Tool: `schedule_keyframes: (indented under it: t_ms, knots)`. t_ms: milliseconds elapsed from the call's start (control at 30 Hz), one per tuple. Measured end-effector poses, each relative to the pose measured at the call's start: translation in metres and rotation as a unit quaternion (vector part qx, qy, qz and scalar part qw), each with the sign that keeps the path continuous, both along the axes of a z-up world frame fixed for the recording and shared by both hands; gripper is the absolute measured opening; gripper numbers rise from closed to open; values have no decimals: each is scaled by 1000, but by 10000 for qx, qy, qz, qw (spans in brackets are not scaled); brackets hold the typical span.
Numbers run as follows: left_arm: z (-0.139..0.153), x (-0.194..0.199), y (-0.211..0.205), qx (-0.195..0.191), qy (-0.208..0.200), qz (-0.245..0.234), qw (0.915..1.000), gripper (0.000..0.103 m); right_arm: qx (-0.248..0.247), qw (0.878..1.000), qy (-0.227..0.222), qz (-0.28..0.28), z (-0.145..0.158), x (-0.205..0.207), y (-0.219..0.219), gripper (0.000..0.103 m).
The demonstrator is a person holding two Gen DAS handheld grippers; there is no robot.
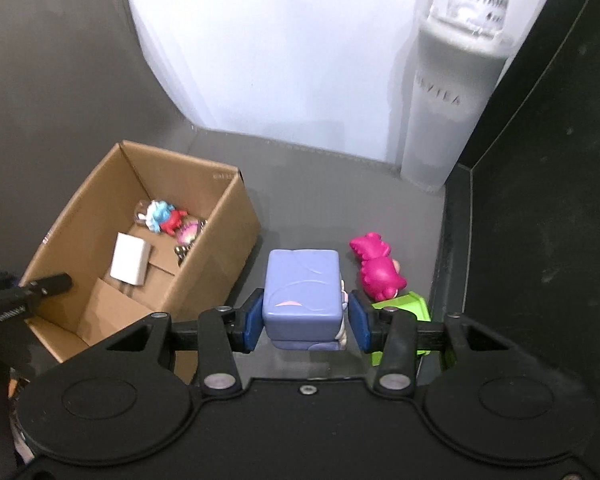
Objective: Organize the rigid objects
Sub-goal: 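Lift the lavender cube with the right gripper and carry it over the box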
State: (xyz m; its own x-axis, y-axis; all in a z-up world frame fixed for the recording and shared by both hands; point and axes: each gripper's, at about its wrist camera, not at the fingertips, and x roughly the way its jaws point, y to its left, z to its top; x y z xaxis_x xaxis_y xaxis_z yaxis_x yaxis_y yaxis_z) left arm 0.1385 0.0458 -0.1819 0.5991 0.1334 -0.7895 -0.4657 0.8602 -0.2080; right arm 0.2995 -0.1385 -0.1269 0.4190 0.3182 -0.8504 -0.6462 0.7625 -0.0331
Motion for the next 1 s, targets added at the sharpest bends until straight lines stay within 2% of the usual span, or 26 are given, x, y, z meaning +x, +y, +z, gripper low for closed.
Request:
schedule_keyframes:
  t_ms: [567, 767, 1000]
  knots:
    - [0, -1, 2, -23, 2, -17, 10000, 13, 420, 9984, -290, 233, 53, -25, 18, 43]
    - [1, -1, 3, -46, 3, -50, 10000, 13, 571, 9971, -208, 451, 58, -35, 39, 43]
    - [2, -1, 6, -93, 5, -97, 9999, 13, 565, 9957, -13, 730, 48, -43, 70, 43]
